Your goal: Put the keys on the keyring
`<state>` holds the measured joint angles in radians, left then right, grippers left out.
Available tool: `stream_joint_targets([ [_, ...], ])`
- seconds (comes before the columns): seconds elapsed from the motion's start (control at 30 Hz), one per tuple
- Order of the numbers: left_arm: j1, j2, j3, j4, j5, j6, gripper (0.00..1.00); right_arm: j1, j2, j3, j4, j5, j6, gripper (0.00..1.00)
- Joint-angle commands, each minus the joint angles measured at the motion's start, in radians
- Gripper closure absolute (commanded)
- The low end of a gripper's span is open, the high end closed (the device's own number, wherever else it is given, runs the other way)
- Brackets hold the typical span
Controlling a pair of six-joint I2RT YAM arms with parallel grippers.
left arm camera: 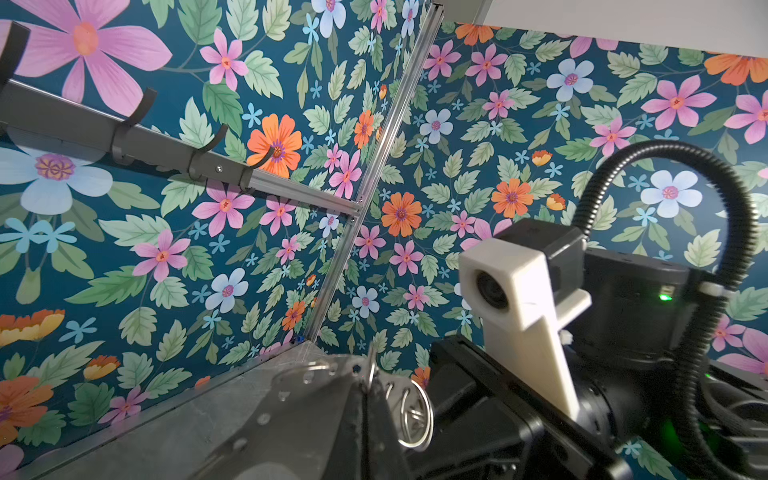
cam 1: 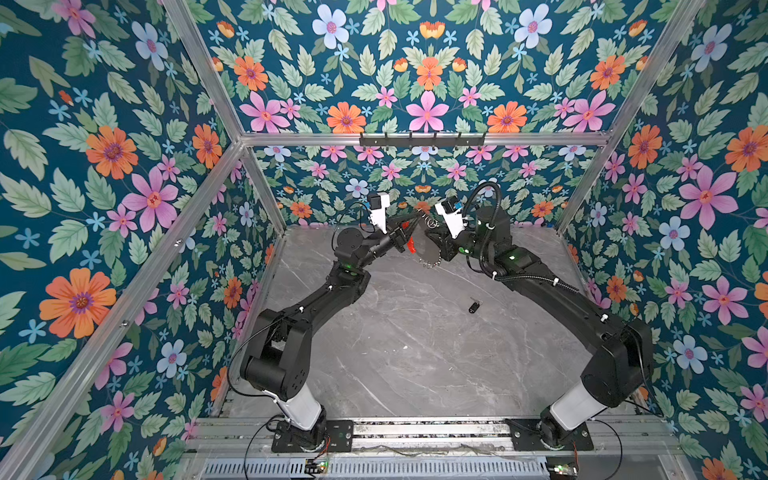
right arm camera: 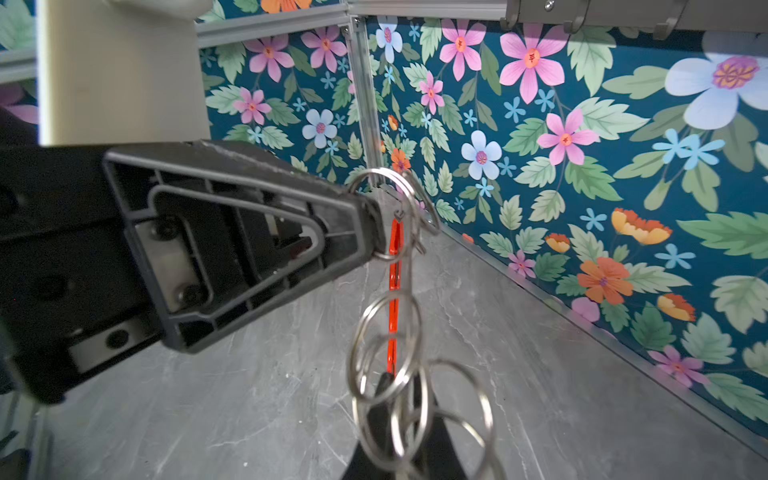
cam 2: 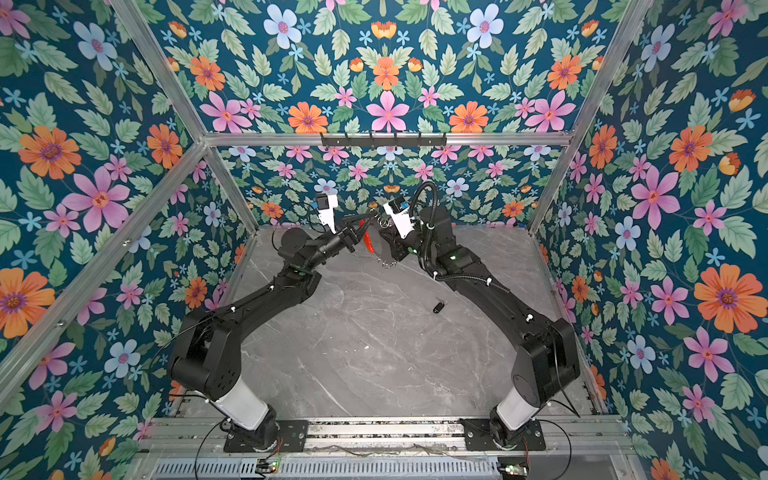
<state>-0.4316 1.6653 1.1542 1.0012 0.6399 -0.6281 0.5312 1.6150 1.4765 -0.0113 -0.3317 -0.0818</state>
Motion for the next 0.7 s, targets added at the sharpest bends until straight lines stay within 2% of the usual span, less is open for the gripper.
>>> stream_joint_targets([
  [0.0,0.002,0.003,0.005,0.017,-0.035,0.002,1.00,0.029,0.006,0.019,-0.004,0.043,-0.089,1.00],
  [0.27,0.002,-0.051,0.040,-0.209,-0.037,0.191,1.00,0.029,-0.012,0.003,-0.006,0.094,-0.108,1.00],
  [0.47,0.002,-0.078,0.064,-0.330,-0.066,0.313,1.00,0.029,-0.016,0.004,-0.013,0.098,-0.115,1.00],
  [0.67,-0.008,-0.095,0.122,-0.525,-0.087,0.486,1.00,0.029,-0.026,0.005,-0.019,0.097,-0.125,1.00],
])
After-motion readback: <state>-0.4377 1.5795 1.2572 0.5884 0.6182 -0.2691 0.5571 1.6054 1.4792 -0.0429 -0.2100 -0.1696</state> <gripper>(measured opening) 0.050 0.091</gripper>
